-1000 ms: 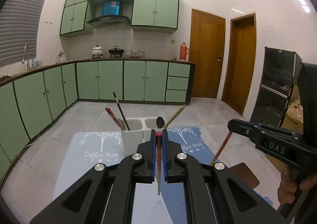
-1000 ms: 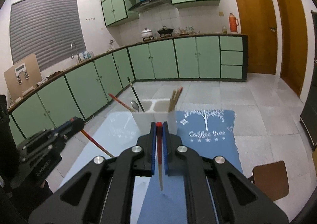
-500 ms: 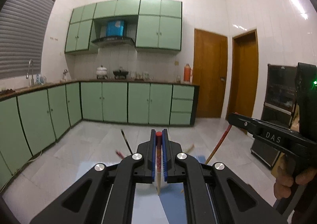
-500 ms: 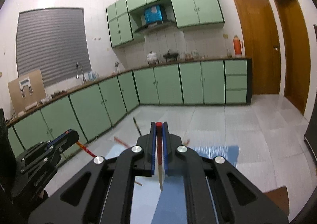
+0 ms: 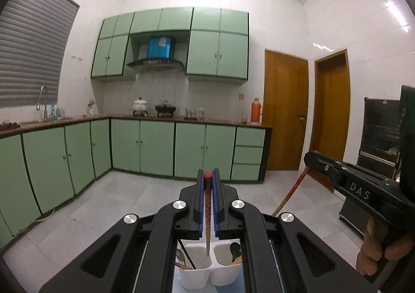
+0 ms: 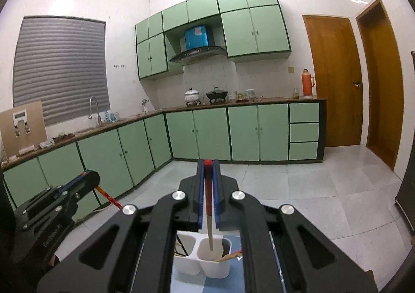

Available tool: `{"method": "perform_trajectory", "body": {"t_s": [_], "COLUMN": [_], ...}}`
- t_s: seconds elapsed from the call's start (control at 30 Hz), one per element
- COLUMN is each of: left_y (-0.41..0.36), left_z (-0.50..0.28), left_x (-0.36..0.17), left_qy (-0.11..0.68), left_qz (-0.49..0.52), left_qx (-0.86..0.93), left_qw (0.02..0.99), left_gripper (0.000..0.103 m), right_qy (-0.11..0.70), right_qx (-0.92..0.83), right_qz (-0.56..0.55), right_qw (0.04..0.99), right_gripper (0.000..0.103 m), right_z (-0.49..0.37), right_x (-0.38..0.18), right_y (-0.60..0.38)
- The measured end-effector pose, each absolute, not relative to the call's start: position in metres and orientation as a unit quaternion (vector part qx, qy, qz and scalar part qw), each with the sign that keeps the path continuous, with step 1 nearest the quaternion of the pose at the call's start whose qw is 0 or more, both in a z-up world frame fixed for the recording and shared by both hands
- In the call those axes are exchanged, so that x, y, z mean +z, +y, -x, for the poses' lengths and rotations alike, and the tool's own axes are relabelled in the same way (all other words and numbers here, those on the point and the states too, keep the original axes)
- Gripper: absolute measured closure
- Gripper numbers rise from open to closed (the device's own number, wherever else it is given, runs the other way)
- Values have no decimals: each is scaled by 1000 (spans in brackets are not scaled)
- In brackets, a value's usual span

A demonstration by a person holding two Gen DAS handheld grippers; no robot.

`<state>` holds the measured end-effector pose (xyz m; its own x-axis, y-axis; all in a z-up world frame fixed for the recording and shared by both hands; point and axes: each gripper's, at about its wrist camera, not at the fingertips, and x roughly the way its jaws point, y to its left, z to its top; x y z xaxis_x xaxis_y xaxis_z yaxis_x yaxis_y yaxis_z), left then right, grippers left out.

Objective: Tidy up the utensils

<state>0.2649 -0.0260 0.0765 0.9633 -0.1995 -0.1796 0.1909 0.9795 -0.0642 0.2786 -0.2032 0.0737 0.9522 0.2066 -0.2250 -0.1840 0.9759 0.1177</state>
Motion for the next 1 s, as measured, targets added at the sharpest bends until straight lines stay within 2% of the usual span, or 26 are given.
{"method": "perform_trajectory", "body": {"t_s": [0.53, 0.67, 0.8, 0.87, 0.93, 1.0], "left_y": [-24, -19, -12, -9, -7, -6], "left_z": [-345, -357, -352, -347, -341, -330], "left_x": [-3, -19, -20, -13, -5, 6], "left_qy": [188, 221, 219, 213, 204, 191], "left_qz": [19, 28, 35, 38, 37, 33], "left_qx": [-88, -95, -94, -94, -94, -88], "left_qw": [978, 970, 971, 972, 974, 977], "left_gripper": [97, 97, 83, 82, 76, 68], "right_qy": [206, 228, 225, 219, 209, 195], "right_qx": [98, 104, 95, 90, 85, 80], "right_qz": [-34, -37, -46, -54, -56, -59], "right_qw": [973, 967, 969, 970, 973, 976], "right_gripper": [98, 93, 89, 81, 80, 69], "right_z": [-359, -369, -365, -362, -356, -346], "right_x": [-1, -16, -16, -12, -5, 5], "right_y": [-181, -175, -180, -184, -188, -194]}}
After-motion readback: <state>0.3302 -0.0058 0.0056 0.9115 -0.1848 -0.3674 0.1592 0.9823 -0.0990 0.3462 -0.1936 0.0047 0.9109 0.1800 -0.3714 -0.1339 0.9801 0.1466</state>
